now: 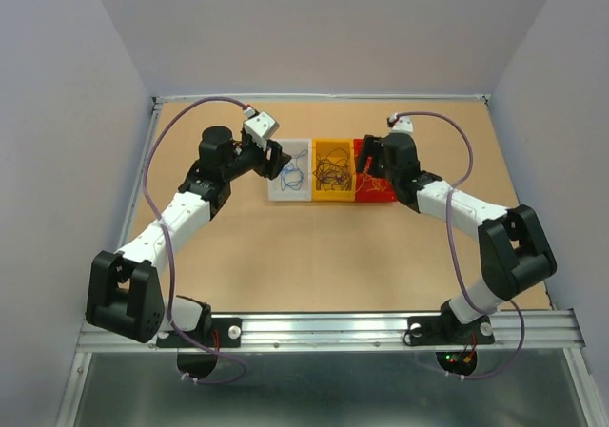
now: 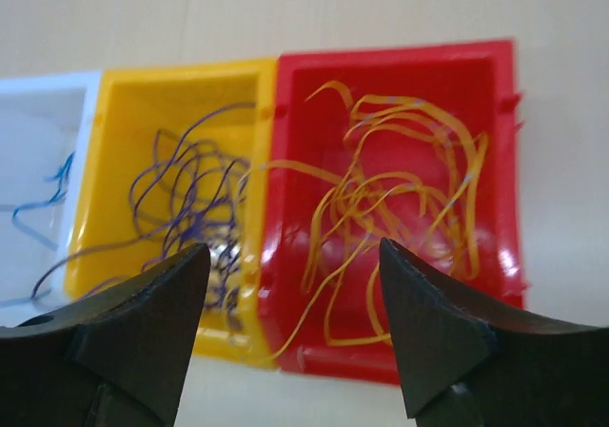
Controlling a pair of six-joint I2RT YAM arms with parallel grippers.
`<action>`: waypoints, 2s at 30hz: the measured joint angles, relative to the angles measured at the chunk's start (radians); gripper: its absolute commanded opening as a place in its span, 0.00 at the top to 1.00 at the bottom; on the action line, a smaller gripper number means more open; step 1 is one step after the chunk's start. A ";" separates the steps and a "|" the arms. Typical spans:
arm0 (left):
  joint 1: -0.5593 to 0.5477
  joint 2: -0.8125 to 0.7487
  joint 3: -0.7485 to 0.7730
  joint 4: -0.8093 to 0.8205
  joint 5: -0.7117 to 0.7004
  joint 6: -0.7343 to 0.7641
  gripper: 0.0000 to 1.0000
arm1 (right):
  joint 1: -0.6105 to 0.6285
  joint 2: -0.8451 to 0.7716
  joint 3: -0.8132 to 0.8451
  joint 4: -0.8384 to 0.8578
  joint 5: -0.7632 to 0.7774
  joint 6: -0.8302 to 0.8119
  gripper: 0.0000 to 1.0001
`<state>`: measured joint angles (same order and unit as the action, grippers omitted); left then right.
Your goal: Untangle the cables
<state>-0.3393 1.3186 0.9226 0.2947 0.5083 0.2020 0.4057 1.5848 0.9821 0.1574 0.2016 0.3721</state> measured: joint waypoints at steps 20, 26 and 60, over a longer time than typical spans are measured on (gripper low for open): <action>0.000 -0.030 -0.014 0.016 -0.004 0.000 0.31 | 0.158 -0.043 -0.085 -0.085 0.228 0.187 0.51; 0.000 -0.030 -0.014 0.016 -0.003 0.000 0.31 | 0.158 0.013 -0.084 -0.083 0.266 0.216 0.57; 0.000 -0.030 -0.014 0.016 0.003 0.000 0.31 | 0.157 0.078 -0.067 -0.065 0.219 0.211 0.89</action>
<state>-0.3389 1.2884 0.9089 0.3107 0.5117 0.2020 0.5629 1.6627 0.9154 0.0925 0.4206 0.5831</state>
